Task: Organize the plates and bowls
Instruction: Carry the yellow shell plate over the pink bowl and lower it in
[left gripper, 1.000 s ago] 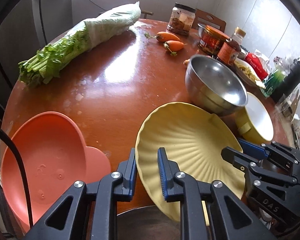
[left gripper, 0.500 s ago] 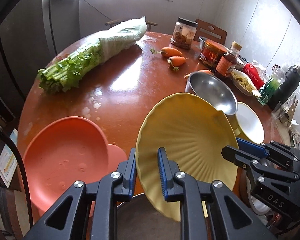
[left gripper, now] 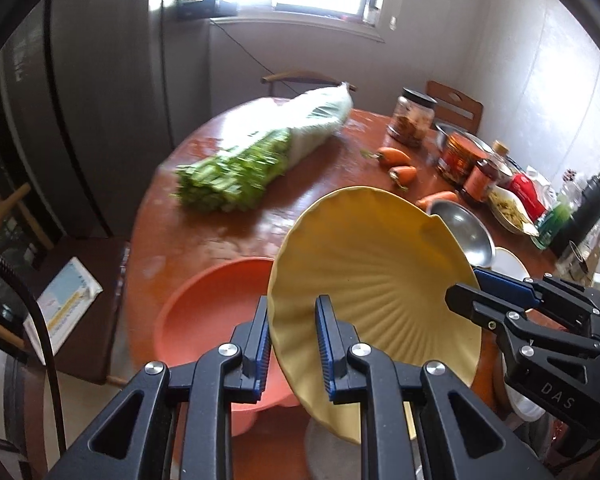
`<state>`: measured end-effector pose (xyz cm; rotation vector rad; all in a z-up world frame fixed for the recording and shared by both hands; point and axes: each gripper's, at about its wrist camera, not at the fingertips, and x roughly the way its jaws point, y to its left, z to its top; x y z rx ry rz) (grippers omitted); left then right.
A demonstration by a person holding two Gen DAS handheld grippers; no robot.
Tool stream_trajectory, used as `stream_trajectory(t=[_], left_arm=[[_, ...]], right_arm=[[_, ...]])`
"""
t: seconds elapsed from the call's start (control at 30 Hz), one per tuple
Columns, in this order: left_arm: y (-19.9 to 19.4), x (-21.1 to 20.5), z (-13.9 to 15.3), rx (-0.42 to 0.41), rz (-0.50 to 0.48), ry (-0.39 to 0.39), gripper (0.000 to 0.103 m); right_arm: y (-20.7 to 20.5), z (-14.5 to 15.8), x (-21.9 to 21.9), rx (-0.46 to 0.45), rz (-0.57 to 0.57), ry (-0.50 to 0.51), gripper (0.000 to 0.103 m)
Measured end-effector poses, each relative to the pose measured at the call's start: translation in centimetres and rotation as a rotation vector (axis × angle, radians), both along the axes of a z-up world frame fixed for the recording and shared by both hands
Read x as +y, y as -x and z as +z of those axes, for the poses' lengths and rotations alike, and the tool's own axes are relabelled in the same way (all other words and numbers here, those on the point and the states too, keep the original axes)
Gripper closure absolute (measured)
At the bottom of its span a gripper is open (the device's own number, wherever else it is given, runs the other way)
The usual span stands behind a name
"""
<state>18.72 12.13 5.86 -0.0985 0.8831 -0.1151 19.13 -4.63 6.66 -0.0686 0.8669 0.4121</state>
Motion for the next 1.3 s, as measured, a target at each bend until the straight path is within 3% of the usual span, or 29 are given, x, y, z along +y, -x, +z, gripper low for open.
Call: stream_trajectory(t=[0.47,0.93,1.3], left_arm=[[0.7,6.7,-0.4,-0.013,0.106,0.005,0.082],[-2.3,8.3,-5.4,0.066,0.125,0.026,0.082],[-3.2,8.0,-7.5,0.092,0.129,0.001,0.08]], right_arm=[[-1.8,-0.2,7.1,-0.003,0.112,0.043,0.073],[-3.8,-5.9,8.9,0.103,0.104,0.093,0.073],[-5.4,-7.5,9.8,0.098,0.088,0.133,0.073]])
